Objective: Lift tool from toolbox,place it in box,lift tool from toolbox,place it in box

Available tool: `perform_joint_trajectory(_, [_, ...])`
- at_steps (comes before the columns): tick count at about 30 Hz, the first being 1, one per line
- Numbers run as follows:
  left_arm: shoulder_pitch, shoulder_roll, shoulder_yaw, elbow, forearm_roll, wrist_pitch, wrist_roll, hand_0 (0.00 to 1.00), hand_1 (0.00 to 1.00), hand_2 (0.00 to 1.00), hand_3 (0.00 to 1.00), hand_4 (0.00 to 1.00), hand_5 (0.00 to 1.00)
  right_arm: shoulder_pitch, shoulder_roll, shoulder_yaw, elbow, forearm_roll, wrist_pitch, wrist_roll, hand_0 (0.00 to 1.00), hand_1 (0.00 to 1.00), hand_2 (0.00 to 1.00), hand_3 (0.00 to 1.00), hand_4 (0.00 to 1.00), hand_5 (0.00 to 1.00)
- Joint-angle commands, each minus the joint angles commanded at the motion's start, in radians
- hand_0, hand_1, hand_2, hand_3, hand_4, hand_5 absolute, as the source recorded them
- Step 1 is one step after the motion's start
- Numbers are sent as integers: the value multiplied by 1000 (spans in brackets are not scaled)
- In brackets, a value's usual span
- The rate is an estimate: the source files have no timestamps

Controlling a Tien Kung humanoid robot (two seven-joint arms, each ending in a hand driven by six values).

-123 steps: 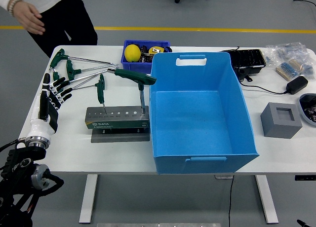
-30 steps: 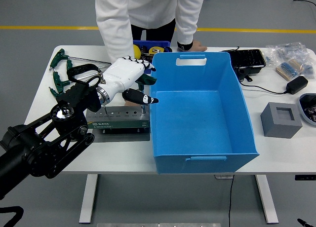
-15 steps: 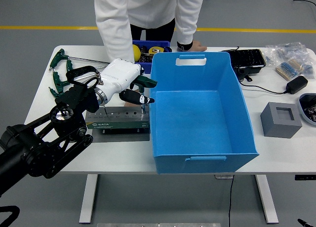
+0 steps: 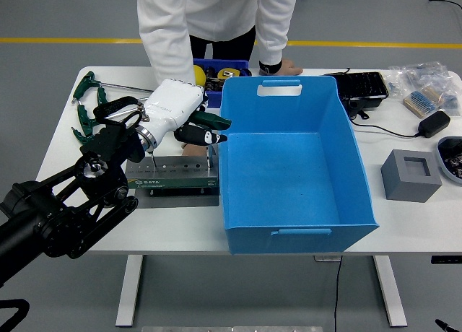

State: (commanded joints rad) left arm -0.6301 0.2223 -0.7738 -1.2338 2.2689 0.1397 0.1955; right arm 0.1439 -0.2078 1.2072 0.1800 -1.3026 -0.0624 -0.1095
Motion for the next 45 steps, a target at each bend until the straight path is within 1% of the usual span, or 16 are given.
perform_joint_trajectory(5, [-7, 2, 20, 11, 0, 15, -3, 225, 61, 107, 160, 998, 667, 1, -1, 1, 0, -1, 0, 0, 777, 699, 732, 705, 994, 786])
perform_joint_trajectory(6, [-7, 3, 21, 13, 0, 19, -3, 207, 25, 89, 126, 998, 668, 2, -1, 1, 0, -2, 0, 0, 776, 699, 732, 705, 994, 785])
perform_joint_trajectory(10, [-8, 3, 25, 16, 0, 35, 0, 207, 25, 89, 126, 998, 668, 2, 0, 1, 0, -2, 1, 1, 776, 699, 732, 705, 994, 785])
perform_joint_trajectory(12, [-8, 3, 27, 17, 0, 36, 1, 195, 9, 76, 109, 998, 669, 2, 0, 1, 0, -2, 1, 0, 777, 700, 732, 704, 994, 785])
perform_joint_trajectory(17, [-7, 2, 32, 27, 0, 37, 2, 195, 9, 76, 109, 998, 669, 1, 0, 2, 0, -3, 1, 0, 777, 700, 732, 704, 994, 785])
perform_joint_trajectory(18, [-7, 2, 33, 29, 0, 37, 2, 186, 2, 66, 91, 998, 670, 2, 0, 2, 0, -3, 1, 0, 777, 699, 732, 705, 994, 786])
perform_joint_trajectory(20, [-6, 2, 33, 31, 0, 37, 4, 186, 2, 66, 91, 998, 670, 2, 0, 3, 0, -4, 1, 0, 777, 699, 732, 705, 994, 786])
perform_joint_trajectory(24, [-4, 0, 32, 33, 0, 21, 15, 194, 10, 72, 104, 998, 671, 1, 1, 4, 0, -6, 1, 0, 777, 698, 732, 705, 994, 786])
perform_joint_trajectory(29, [-2, -2, 33, 28, 0, 12, 28, 194, 10, 72, 104, 998, 671, 2, 1, 5, 0, -8, 1, 0, 777, 698, 732, 705, 994, 786])
perform_joint_trajectory(30, [-1, -3, 32, 27, 0, 9, 30, 202, 43, 116, 132, 998, 680, 2, 1, 5, 0, -7, 1, 0, 777, 699, 732, 705, 994, 785])
perform_joint_trajectory(35, [0, -2, 31, 10, 0, -22, 40, 202, 43, 116, 132, 998, 680, 2, 1, 6, 0, -9, 2, -1, 777, 699, 732, 705, 994, 785])
perform_joint_trajectory(36, [-1, -2, 31, 6, 0, -26, 42, 215, 69, 131, 158, 998, 681, 2, 1, 6, 0, -9, 2, -1, 776, 699, 732, 705, 994, 786])
perform_joint_trajectory(41, [-3, 0, 31, -12, 0, -54, 52, 215, 69, 131, 158, 998, 681, 0, 1, 5, 0, -6, 1, -2, 776, 699, 732, 705, 994, 786])
perform_joint_trajectory(42, [-4, 1, 31, -17, 0, -61, 53, 215, 115, 167, 199, 998, 693, 0, 1, 5, 0, -6, 1, -2, 775, 698, 732, 705, 993, 786])
perform_joint_trajectory(45, [-5, 2, 30, -26, 0, -72, 56, 215, 115, 167, 199, 998, 693, 0, 2, 5, 0, -7, 1, -2, 775, 698, 732, 705, 993, 786])
